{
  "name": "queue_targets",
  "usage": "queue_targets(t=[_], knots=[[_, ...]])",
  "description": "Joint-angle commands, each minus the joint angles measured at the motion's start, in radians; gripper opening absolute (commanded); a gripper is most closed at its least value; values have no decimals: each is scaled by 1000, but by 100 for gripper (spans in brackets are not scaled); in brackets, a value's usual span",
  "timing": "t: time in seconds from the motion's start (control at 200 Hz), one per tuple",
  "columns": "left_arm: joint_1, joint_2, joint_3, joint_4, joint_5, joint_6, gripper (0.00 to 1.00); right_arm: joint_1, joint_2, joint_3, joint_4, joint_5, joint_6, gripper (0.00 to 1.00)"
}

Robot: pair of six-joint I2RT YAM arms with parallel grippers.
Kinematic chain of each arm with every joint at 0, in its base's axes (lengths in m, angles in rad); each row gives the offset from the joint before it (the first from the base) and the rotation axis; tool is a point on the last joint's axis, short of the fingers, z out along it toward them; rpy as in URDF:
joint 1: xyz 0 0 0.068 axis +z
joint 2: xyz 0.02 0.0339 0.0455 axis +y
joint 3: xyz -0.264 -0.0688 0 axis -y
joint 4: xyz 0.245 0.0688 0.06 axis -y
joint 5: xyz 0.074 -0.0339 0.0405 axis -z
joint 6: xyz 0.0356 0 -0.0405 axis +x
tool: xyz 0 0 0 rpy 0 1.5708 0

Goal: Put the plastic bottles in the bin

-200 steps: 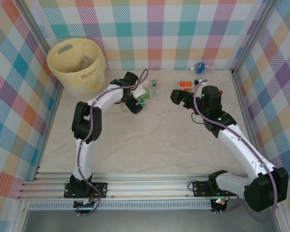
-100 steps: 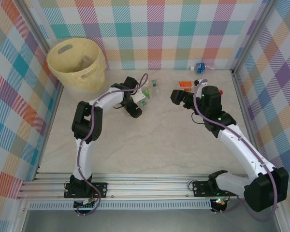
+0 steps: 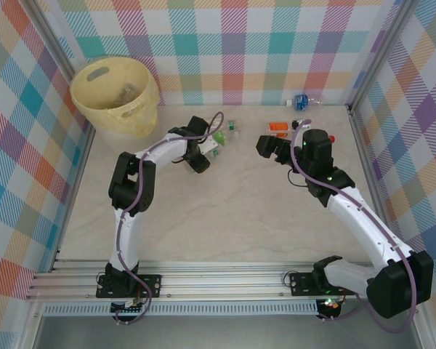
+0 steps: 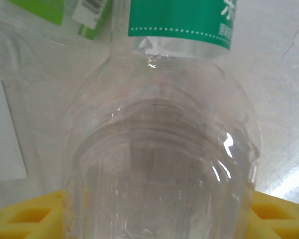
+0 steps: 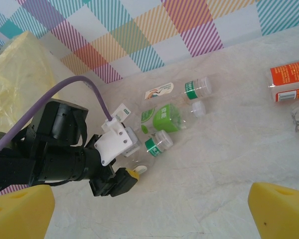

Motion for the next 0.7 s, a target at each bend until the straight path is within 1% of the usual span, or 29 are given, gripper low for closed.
queue_targets(t=[0.0,0.22,0.47,0.56,0.695], knots=[[-7,-9,-19,4,16,-19,58,0,5,11,-5,10,3,100],[-9,-111,-77,2,102,-66,50,0,7,13,-4,10,3,100],[-12,-247,-145,32,243,-153,48,0,24,21,12,-7,3,100],[-12,-292,-162,39,274,-177,48,0,26,13,39,-37,-4,100],[-10,-361,-184,69,327,-216,48,1,23,0,102,-119,-9,100]])
